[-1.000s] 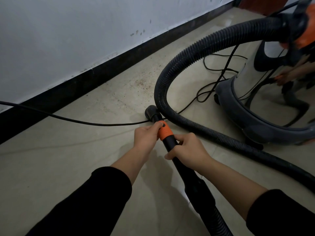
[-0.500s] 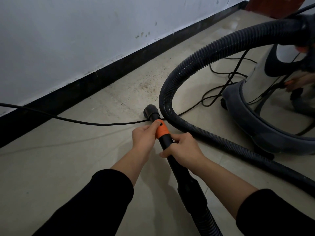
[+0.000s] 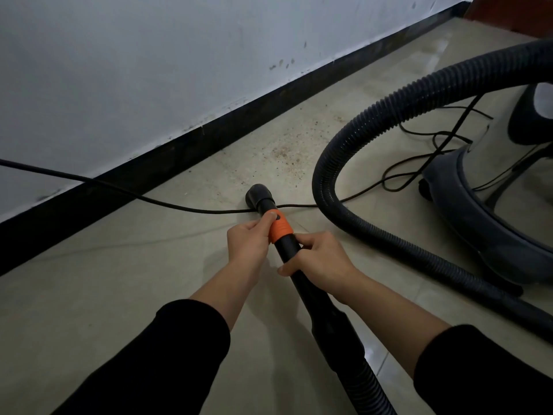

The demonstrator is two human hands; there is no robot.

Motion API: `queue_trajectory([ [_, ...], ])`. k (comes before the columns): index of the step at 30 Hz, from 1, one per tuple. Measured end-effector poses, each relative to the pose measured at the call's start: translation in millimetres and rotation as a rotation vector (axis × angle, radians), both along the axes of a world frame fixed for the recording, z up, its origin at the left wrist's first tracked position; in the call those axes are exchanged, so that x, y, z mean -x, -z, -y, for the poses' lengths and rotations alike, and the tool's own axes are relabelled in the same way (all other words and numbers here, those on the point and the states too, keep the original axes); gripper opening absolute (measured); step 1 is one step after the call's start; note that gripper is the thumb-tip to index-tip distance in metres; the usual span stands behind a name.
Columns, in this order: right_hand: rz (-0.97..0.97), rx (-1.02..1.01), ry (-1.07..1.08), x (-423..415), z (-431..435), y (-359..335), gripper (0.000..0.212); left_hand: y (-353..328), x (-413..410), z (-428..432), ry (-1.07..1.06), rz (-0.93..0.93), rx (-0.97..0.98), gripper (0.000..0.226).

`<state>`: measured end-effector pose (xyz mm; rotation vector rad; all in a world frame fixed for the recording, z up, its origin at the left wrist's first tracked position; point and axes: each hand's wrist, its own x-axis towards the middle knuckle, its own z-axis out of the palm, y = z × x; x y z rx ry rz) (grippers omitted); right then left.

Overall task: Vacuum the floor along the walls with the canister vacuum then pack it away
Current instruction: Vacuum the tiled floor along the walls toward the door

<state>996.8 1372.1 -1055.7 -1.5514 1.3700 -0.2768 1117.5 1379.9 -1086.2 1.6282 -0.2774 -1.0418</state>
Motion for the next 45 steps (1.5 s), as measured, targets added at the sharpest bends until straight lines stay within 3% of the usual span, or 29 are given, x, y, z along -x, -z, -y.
queue_trajectory([
  [29, 0.019, -0.038, -0.285, -65.3, 10.3, -3.7, 0.036, -0.3, -66.9, -24.2, -0.209, 0.009, -0.082, 0.033],
  [37, 0.002, -0.004, -0.347, -92.0, 16.9, 1.7, 0.021, -1.3, -88.3, -25.6, -0.252, -0.009, -0.120, 0.038],
  [45, -0.031, 0.037, -0.415, -115.5, 29.3, 3.5, 0.023, -0.2, -103.5, -24.5, -0.250, -0.032, -0.131, 0.037],
])
